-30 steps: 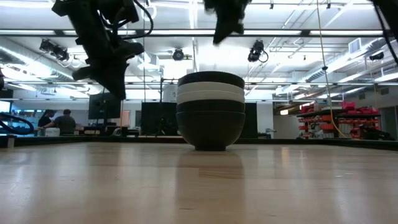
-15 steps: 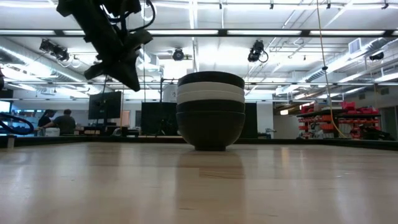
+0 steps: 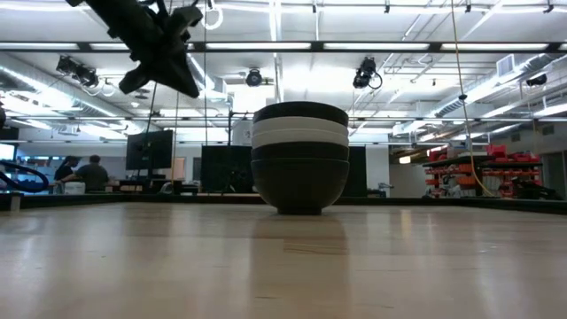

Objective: Nest bowls inside each other
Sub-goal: Return to Home Position

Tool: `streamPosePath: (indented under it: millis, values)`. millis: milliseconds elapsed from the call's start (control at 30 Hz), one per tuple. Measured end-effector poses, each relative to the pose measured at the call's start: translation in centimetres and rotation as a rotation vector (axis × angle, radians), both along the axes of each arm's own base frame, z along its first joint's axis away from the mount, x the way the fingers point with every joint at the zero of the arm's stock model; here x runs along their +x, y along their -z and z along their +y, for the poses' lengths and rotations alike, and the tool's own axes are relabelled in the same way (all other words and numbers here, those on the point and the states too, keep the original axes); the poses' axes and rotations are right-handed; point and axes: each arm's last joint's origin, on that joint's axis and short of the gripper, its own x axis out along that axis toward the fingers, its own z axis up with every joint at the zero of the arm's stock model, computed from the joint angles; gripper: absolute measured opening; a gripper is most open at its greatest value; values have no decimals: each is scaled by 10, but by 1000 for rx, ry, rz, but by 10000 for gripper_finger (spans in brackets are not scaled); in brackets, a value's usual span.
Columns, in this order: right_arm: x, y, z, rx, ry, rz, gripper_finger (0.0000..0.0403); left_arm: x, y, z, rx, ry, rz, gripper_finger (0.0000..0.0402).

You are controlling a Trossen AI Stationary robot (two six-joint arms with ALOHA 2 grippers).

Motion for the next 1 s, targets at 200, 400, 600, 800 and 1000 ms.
streamPosePath:
  millis: [200,400,600,800,1000]
  values:
    - [-8,3,20,12,-93,-172,17,-9,-10,-6,22,18,-44,16]
    - [-33,39,26,99,-86,-339,17,-12,-14,-13,67,65,-55,25]
    - [-59,81,26,244,-70,-557,16,-11,-15,-17,70,91,-59,17]
    - [-77,113,28,343,-79,-718,17,-8,-18,-24,73,125,-101,13]
    - [-81,140,29,405,-87,-848,16,-9,-16,-24,71,128,-83,24]
